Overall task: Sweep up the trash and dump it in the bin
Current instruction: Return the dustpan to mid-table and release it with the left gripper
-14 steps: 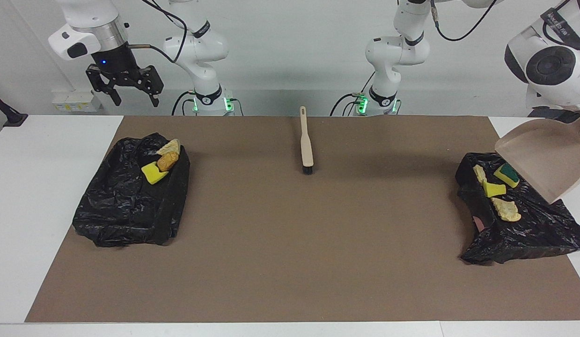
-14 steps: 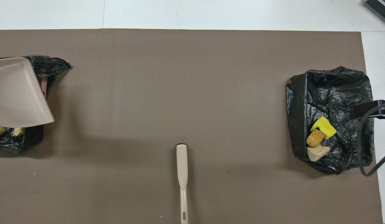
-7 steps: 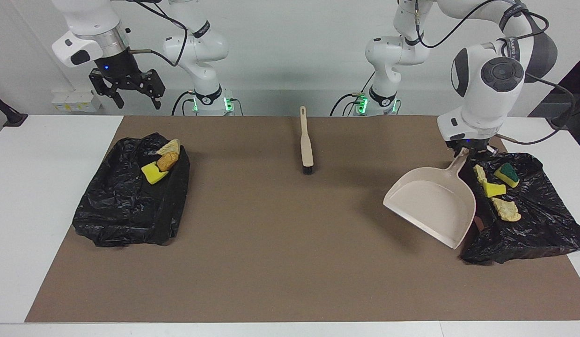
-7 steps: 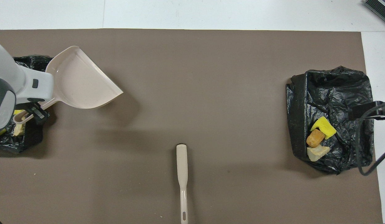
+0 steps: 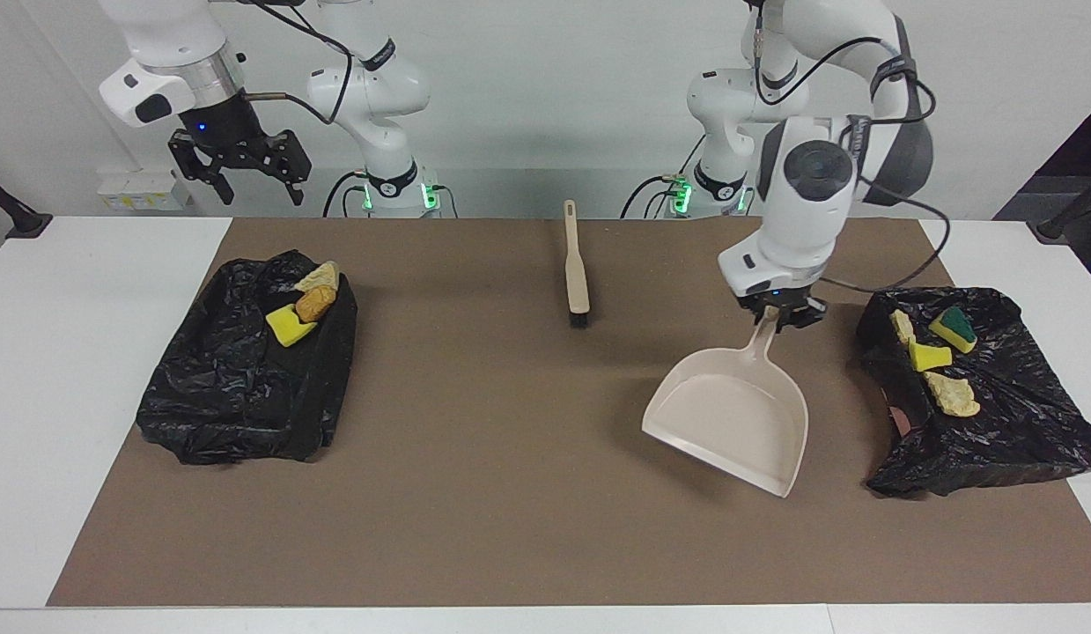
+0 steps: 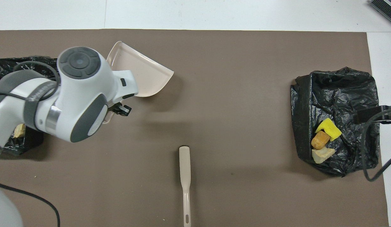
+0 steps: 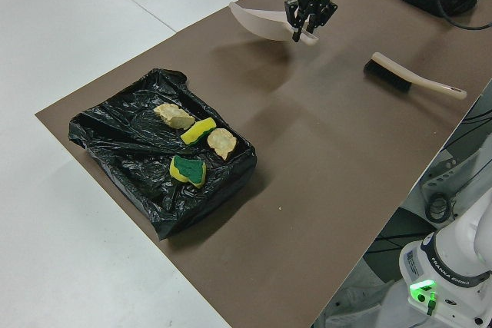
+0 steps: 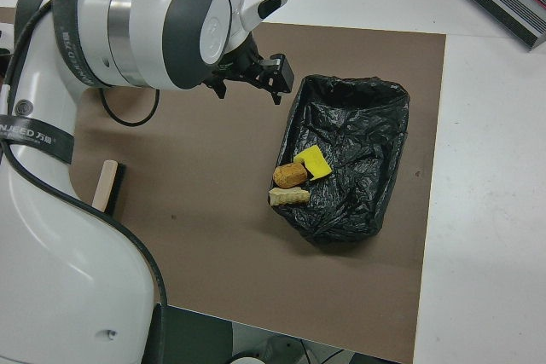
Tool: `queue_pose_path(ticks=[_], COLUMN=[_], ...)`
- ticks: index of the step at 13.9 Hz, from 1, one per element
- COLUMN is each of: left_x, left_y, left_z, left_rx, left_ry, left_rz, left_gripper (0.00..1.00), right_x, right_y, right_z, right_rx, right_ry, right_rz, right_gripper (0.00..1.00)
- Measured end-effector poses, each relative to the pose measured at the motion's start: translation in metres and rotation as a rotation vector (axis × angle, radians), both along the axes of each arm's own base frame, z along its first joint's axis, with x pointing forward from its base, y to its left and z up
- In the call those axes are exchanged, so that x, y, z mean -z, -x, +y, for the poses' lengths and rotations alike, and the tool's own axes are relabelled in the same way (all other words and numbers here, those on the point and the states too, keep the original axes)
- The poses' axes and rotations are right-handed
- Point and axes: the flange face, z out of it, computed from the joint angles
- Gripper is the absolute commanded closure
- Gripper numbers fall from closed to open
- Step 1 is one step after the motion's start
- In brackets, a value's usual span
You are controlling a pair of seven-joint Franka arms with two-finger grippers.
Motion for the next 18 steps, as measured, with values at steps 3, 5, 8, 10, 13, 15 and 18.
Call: queue_pose_path(ticks=[3, 5, 8, 10, 13, 15, 18], left_x=[0.020, 0.017, 0.016, 0.021, 0.029, 0.029, 0.042], left_y=[0.004, 0.003, 0.005, 0.001, -0.002, -0.002, 0.005], left_z=[-0.047, -0.067, -0.100, -0.112, -0.122, -0.127, -0.141], left_rx=[-0.105, -0.193, -0.307, -0.365, -0.402, -0.419, -0.439], left_ry=[0.040, 0.072, 0.132, 0.170, 0.202, 0.235, 0.242], left_rz=[-0.005, -0.026, -0.058, -0.071, -0.065, -0.055, -0.029], left_gripper=[1.00, 1.00, 1.00, 1.00, 1.00, 1.00, 1.00], right_x=[0.000, 0.000, 0.000, 0.000, 0.000, 0.000, 0.000], right_y=[0.000, 0.000, 0.000, 0.000, 0.000, 0.000, 0.000], right_z=[0.000, 0.002, 0.002, 0.002, 0.002, 0.002, 0.002], right_rx=[-0.001, -0.003, -0.004, -0.005, -0.005, -0.005, -0.005], right_ry=[0.000, 0.000, 0.000, 0.000, 0.000, 0.000, 0.000], right_rz=[-0.002, -0.002, -0.002, -0.002, -0.002, -0.002, -0.002], right_gripper=[0.00, 0.00, 0.00, 0.00, 0.00, 0.00, 0.00])
